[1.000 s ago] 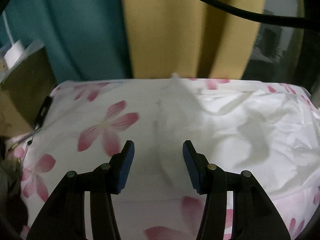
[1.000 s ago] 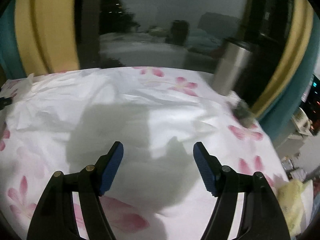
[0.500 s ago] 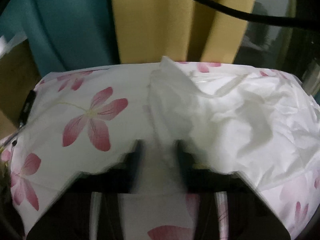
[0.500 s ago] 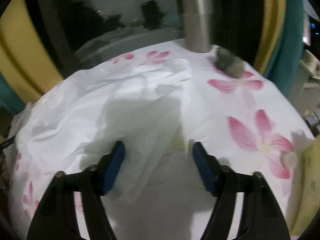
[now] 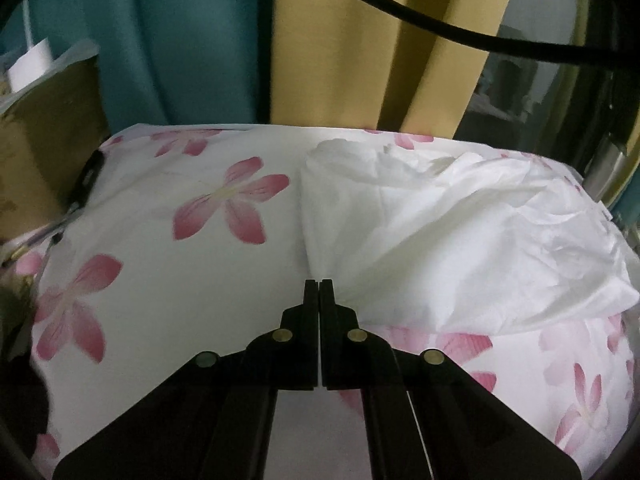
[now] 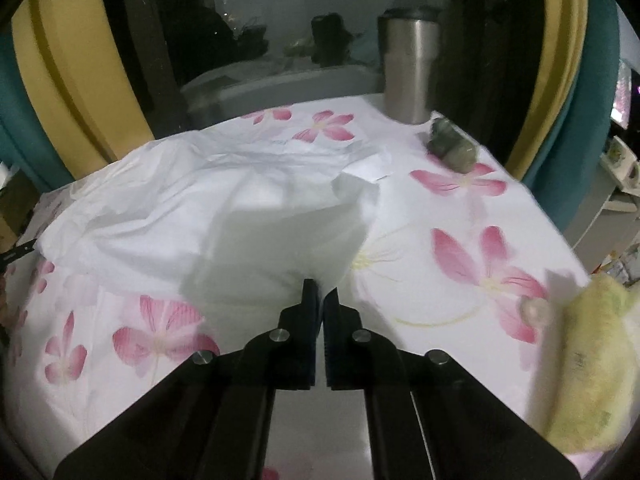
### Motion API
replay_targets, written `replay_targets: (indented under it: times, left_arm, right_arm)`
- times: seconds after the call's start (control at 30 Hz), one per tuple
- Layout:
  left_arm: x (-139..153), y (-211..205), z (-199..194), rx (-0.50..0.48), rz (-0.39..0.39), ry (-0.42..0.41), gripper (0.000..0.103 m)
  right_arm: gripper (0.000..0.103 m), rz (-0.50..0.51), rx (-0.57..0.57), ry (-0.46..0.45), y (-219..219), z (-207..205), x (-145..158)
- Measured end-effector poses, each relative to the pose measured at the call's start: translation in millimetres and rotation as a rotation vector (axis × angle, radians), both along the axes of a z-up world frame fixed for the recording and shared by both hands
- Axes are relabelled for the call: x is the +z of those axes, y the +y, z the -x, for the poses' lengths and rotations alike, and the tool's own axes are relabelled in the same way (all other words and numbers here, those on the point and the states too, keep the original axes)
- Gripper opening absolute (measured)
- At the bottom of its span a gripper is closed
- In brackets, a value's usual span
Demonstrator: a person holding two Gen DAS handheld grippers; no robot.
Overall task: Fold large clothes
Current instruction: 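Grasp the folded shirt edge with both tools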
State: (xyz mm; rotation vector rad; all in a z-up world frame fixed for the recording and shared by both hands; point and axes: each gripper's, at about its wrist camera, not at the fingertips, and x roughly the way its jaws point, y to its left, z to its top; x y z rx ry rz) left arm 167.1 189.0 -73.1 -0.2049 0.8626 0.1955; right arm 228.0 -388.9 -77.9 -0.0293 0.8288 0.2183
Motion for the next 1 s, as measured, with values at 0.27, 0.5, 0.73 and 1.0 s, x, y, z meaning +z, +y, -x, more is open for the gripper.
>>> replay_targets:
  times: [0.27, 0.5, 0.73, 1.0]
  left_arm:
    - [14, 8, 26, 0.007, 0.021, -0.041, 0.000]
    - [1, 12, 4, -0.015, 0.044, 0.024, 0.005]
    - [-13, -7, -10, -0.086, 0.027, 0.057, 0.074]
    - [-10, -26, -13, -0.178, -0.023, 0.062, 0.002]
  right_arm:
    - [0.003, -0.015, -0.010, 0.001, -14, 21, 0]
    - [0.003, -0.053, -0.028, 0.048, -24, 21, -14]
    - [0.070, -0.125, -0.094, 0.069, -17, 16, -22]
    - [0.007, -0.072, 0.076, 0.090, 21, 8, -26]
